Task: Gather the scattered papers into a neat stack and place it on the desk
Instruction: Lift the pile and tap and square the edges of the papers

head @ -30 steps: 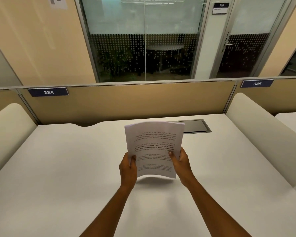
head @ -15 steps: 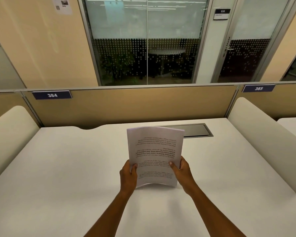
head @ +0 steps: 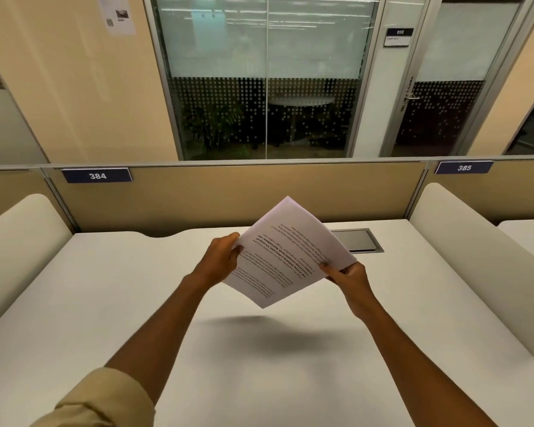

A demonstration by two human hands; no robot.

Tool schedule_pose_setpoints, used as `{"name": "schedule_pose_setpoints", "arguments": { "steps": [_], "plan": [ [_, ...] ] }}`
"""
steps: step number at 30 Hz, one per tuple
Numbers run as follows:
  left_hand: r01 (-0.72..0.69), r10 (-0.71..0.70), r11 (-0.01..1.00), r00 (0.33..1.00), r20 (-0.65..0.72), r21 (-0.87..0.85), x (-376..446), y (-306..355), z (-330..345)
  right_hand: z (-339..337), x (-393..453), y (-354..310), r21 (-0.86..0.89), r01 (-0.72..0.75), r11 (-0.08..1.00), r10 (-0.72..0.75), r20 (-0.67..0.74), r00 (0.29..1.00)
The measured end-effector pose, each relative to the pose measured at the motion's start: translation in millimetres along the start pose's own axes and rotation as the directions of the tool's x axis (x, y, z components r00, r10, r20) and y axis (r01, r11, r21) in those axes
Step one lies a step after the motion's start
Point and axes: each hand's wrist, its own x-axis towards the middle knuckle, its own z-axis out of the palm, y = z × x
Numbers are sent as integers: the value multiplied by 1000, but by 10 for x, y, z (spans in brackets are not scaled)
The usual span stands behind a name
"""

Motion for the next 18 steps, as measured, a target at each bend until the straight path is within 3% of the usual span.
{"name": "schedule_pose_setpoints", "arguments": {
  "steps": [4,8,13,18],
  "plan": [
    [-122,110,981,990,89,149,172,25,-204,-123,4,48,-20,-24,999,23,-50,998],
    [-114,77,969,982,171,221,243,47,-275,-217,-27,104,-100,-45,994,39,-59,997],
    [-167,88,938,963,256,305,276,138,-250,-240,-21,86,-345,-15,939,32,45,998],
    [-219,100,911,939,328,350,275,251,-149,-114,34,-24,-389,51,920,-9,108,994]
  ]
}}
